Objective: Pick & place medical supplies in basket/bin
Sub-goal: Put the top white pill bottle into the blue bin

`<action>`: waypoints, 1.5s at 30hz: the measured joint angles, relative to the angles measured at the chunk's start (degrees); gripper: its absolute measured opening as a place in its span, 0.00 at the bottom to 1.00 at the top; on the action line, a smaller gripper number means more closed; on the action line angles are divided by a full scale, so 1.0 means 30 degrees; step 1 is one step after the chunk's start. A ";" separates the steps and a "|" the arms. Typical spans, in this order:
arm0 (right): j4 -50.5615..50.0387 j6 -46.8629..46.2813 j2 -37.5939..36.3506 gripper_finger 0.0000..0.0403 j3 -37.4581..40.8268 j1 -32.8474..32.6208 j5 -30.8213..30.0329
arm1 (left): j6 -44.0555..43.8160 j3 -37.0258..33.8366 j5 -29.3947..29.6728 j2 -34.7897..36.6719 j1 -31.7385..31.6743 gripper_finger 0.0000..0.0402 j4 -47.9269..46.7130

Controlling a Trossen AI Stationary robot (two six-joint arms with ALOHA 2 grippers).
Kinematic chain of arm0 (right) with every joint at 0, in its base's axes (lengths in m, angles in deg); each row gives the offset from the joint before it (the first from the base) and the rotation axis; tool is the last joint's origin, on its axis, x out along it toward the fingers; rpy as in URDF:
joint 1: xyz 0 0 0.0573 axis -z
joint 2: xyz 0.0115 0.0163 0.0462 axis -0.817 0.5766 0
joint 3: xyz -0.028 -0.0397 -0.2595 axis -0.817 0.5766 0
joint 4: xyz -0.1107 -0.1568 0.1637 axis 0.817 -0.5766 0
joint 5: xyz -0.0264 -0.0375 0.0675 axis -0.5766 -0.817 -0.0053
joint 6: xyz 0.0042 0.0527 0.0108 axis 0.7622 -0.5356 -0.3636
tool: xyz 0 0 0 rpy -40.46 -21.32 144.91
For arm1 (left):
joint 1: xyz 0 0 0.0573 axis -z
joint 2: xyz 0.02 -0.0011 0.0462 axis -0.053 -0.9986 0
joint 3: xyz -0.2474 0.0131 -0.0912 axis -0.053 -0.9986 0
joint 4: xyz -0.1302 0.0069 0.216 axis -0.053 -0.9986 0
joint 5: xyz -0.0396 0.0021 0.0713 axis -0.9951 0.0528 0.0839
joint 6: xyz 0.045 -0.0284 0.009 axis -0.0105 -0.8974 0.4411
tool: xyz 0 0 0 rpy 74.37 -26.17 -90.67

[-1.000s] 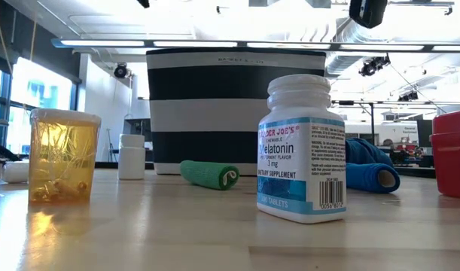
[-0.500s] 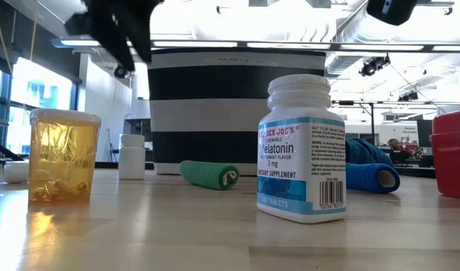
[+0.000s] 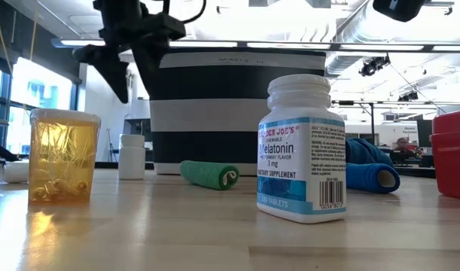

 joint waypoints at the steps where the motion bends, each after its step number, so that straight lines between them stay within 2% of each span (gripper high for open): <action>1: 0.0001 -0.0100 0.0000 0.20 0.0000 -0.0006 -0.0107 | 0.0263 0.0007 -0.0007 -0.0157 -0.0093 0.79 -0.0106; 5: -0.0019 -0.0318 -0.0006 0.20 0.0000 0.0000 -0.1110 | 0.1599 -0.0011 0.0463 -0.0717 -0.0694 0.91 -0.0957; 9: -0.0022 -0.0318 -0.0007 0.20 0.0000 0.0080 -0.1852 | 0.2800 0.0007 0.1293 -0.1334 -0.1308 0.95 -0.1105; 16: -0.0036 -0.0404 0.0000 0.20 0.0000 0.0426 -0.1947 | 0.4841 -0.0022 0.0869 -0.1964 -0.2038 0.86 -0.0676; 25: -0.0050 -0.0438 -0.0004 0.20 0.0000 0.0605 -0.2580 | 0.6028 -0.0011 0.0875 -0.2296 -0.2494 0.76 -0.0462; 38: -0.0347 -0.0325 0.0000 0.20 0.0000 0.0605 -0.2621 | 0.7134 -0.0015 -0.0003 -0.2299 -0.3466 0.76 -0.0206; 45: -0.0372 -0.0325 0.0000 0.20 0.0000 0.0605 -0.2646 | 0.7090 -0.1387 0.0550 -0.2292 -0.2674 0.76 0.1006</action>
